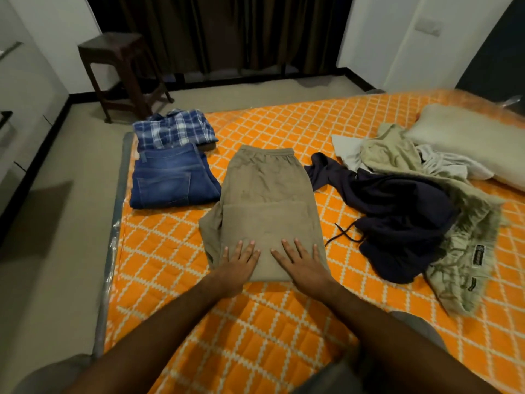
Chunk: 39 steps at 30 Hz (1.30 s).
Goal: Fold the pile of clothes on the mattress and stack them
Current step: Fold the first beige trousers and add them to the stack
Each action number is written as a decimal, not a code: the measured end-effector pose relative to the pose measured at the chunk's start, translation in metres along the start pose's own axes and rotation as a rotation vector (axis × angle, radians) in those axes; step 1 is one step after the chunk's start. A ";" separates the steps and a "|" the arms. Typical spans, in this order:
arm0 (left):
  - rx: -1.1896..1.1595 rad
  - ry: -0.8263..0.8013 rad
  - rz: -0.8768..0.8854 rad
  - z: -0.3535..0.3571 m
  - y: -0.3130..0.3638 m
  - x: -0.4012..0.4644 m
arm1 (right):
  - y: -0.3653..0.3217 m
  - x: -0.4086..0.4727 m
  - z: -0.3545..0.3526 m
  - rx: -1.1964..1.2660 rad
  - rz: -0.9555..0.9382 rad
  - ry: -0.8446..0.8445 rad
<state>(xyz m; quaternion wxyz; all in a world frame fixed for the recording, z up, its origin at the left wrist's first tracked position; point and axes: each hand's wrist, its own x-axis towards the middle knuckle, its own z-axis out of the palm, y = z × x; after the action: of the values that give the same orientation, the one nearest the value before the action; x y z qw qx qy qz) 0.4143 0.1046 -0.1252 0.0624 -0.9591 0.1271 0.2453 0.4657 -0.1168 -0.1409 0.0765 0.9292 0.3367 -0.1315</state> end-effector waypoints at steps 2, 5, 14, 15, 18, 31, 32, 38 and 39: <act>-0.062 -0.076 0.016 -0.007 0.003 -0.011 | -0.006 -0.014 -0.016 0.021 0.002 -0.139; -0.161 -0.193 0.111 -0.015 0.005 -0.033 | -0.010 -0.032 -0.040 0.110 -0.124 -0.298; -0.519 -0.545 0.137 -0.036 0.019 -0.111 | -0.033 -0.097 -0.093 0.312 -0.254 -0.712; -0.531 -0.581 0.134 -0.034 0.018 -0.115 | -0.033 -0.101 -0.094 0.324 -0.263 -0.751; -0.630 -0.653 0.057 -0.041 0.007 -0.118 | -0.027 -0.103 -0.106 0.398 -0.271 -0.807; -0.609 0.505 -0.118 -0.147 -0.101 -0.040 | 0.060 0.034 -0.218 0.229 0.065 -0.095; -0.598 0.596 -0.196 -0.134 -0.107 -0.026 | 0.057 0.041 -0.205 0.118 0.121 0.089; -0.687 0.281 -0.446 -0.024 -0.090 0.017 | -0.020 0.040 -0.033 0.346 0.178 -0.105; -0.687 0.299 -0.494 -0.013 -0.083 0.014 | -0.027 0.036 -0.009 0.323 0.184 -0.083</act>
<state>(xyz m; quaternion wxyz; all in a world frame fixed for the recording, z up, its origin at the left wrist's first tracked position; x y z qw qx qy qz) 0.4553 0.1792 -0.1158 -0.2220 -0.9506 -0.1871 0.1096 0.4768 -0.0717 -0.1441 -0.0481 0.9501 0.2215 -0.2145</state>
